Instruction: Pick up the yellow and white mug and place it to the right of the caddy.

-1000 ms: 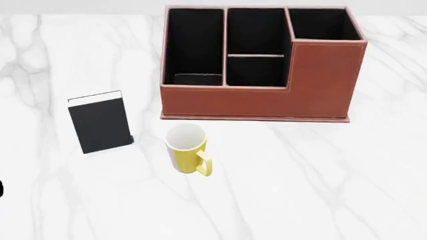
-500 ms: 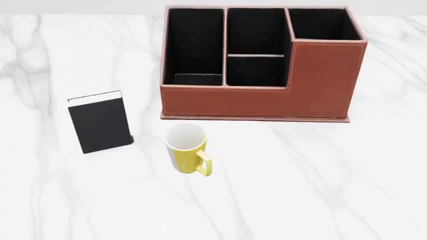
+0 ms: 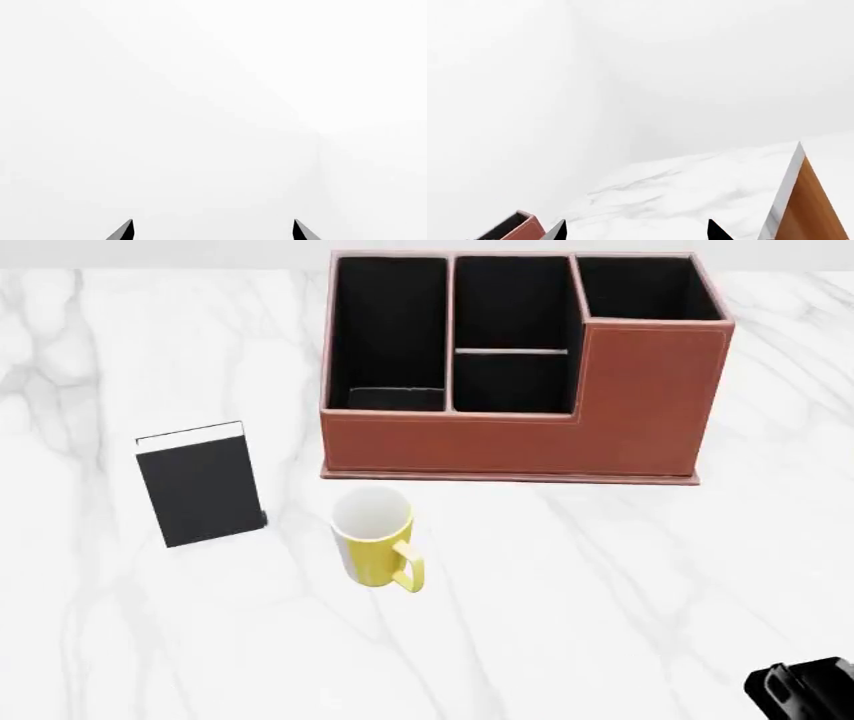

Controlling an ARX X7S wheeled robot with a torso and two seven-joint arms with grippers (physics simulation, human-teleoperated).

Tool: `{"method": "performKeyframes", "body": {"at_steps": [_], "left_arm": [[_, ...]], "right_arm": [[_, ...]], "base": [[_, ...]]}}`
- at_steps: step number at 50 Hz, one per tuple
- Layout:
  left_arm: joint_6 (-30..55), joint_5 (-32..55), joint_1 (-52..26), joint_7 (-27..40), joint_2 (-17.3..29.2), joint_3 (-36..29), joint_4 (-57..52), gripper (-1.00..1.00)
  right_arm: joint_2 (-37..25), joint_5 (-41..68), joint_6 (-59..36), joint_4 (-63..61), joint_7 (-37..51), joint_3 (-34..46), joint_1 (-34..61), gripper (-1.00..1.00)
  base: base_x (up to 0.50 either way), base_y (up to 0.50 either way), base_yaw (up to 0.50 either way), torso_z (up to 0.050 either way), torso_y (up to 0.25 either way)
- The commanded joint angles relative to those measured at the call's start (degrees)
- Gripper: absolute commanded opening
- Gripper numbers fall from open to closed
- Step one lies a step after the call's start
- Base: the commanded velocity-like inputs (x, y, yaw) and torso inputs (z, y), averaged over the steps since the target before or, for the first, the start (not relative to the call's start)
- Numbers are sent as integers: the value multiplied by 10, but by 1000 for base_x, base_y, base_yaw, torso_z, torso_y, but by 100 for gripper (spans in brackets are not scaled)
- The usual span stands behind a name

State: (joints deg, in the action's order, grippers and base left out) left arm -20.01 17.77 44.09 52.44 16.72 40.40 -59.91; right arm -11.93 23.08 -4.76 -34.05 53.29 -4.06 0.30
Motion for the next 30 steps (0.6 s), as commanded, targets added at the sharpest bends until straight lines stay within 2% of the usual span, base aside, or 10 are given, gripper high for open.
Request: {"method": "performKeyframes", "body": {"at_steps": [1, 6, 10, 16, 22, 26, 30], "left_arm": [[17, 12, 9, 40, 33, 10, -1, 100], [19, 22, 9, 46, 48, 8, -1, 100], [17, 29, 9, 38, 40, 14, -1, 100], [29, 24, 9, 62, 72, 3, -1, 100], [31, 27, 9, 64, 77, 5, -1, 100], [32, 28, 9, 66, 81, 5, -1, 100], [44, 33, 9, 89, 111, 3, -1, 100]], "right_arm": [[-30, 17, -54, -143, 26, 5, -12, 100], [-34, 23, -48, -148, 17, 11, -16, 100], [-36, 19, -48, -152, 16, 16, -16, 100], [-36, 23, -44, -150, 12, 21, -16, 100], [-38, 29, -46, -148, 14, 20, -12, 100], [-37, 41, -40, -148, 12, 16, -15, 100], [-35, 43, -33, -141, 8, 19, -14, 100]], "base": [[0, 0, 0, 0, 0], [3, 0, 0, 0, 0], [354, 0, 0, 0, 0], [373, 0, 0, 0, 0], [436, 0, 0, 0, 0], [111, -86, 0, 0, 0], [77, -304, 0, 0, 0]]}}
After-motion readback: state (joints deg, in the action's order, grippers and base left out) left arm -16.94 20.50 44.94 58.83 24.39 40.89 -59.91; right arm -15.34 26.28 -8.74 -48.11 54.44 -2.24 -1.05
